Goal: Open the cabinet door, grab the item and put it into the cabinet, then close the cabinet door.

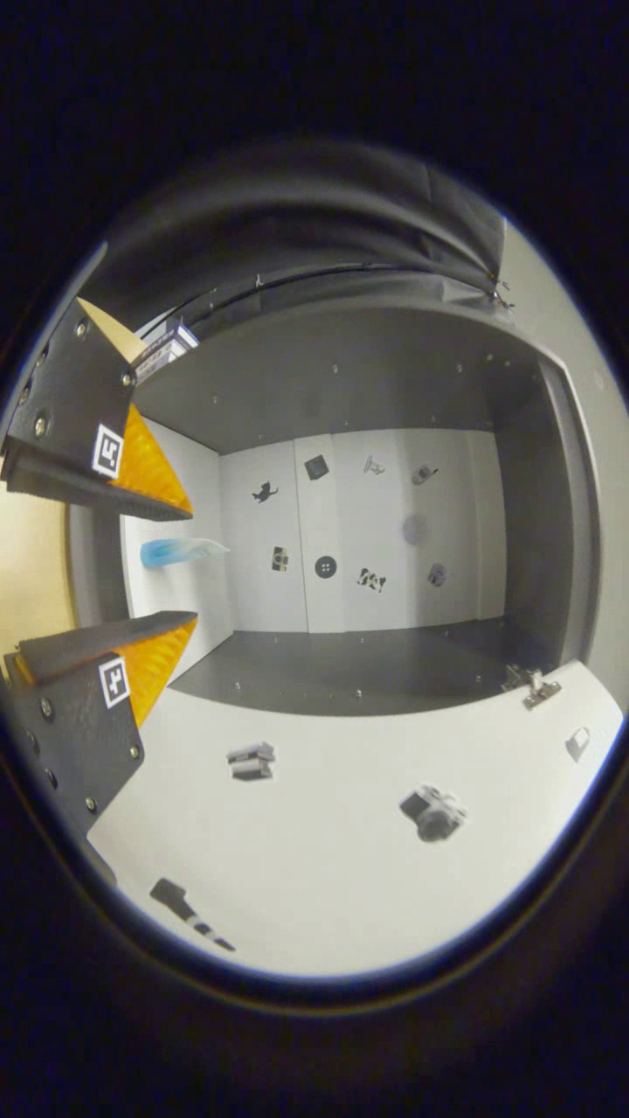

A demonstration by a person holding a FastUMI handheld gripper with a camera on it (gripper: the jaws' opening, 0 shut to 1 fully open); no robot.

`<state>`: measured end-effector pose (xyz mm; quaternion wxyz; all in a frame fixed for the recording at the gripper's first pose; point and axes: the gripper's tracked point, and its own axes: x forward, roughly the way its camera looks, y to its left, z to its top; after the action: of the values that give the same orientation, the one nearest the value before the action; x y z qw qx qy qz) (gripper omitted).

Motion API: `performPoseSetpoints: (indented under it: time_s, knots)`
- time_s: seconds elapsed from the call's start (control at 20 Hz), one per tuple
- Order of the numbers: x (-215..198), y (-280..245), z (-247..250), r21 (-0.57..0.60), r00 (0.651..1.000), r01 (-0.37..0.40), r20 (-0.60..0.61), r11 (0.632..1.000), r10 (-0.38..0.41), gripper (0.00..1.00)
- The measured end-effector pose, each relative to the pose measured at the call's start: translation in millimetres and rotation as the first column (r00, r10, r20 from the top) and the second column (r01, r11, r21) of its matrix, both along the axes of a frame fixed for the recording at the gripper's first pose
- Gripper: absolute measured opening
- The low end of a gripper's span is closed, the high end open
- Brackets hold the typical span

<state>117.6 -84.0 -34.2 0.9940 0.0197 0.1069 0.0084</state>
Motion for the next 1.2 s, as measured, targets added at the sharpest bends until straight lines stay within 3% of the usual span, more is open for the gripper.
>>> performPoseSetpoints:
  time_s: [0.45,0.85,1.2]
  knots:
    - [-116,-36,26,-0.014,0.998,0.042,0.048,0.999,-0.041,0.60]
    - [-202,-93,48,0.044,0.990,0.099,0.092,0.994,-0.103,0.68]
    - [-253,-170,49,0.046,0.973,0.208,0.093,0.977,-0.212,0.73]
